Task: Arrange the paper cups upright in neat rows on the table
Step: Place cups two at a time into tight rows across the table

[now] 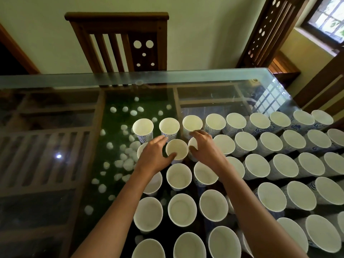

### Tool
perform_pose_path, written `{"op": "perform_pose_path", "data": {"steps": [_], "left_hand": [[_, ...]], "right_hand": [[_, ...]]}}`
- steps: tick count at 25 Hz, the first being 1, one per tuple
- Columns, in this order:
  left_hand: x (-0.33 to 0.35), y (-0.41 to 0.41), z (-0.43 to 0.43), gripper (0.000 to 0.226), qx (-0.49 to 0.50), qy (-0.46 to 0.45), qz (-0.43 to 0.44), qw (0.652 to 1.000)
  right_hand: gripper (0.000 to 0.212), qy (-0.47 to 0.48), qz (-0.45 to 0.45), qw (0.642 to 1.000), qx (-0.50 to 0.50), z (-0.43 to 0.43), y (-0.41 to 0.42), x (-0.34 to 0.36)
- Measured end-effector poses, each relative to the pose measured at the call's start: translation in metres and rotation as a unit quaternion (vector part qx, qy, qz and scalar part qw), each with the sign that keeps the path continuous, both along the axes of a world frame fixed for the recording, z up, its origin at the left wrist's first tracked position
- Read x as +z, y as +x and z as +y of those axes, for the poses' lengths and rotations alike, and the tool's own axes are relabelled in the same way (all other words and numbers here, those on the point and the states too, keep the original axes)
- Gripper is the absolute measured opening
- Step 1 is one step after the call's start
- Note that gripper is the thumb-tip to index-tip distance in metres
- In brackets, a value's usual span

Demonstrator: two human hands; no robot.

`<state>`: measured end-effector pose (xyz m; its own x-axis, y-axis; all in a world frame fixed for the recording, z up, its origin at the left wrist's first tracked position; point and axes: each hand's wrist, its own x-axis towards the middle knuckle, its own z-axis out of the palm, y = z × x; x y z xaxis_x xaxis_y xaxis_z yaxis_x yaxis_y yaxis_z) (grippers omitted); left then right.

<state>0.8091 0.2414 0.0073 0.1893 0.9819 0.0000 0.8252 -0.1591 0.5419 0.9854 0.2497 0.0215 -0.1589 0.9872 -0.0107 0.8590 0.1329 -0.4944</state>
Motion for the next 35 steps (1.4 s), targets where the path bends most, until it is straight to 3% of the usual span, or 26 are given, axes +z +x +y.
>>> {"op": "perform_pose_path", "data": {"steps": [8, 35], "left_hand": [[-0.003, 0.024, 0.008, 0.073, -0.012, -0.020, 0.008, 1.000], [-0.005, 0.027, 0.007, 0.073, -0.021, -0.032, 0.020, 0.999]], "right_hand": [[0.070, -0.059, -0.041, 0.997, 0.032, 0.005, 0.028, 0.003], [0.071, -0.067, -0.042, 0.996, 0.048, 0.008, 0.034, 0.003]]}}
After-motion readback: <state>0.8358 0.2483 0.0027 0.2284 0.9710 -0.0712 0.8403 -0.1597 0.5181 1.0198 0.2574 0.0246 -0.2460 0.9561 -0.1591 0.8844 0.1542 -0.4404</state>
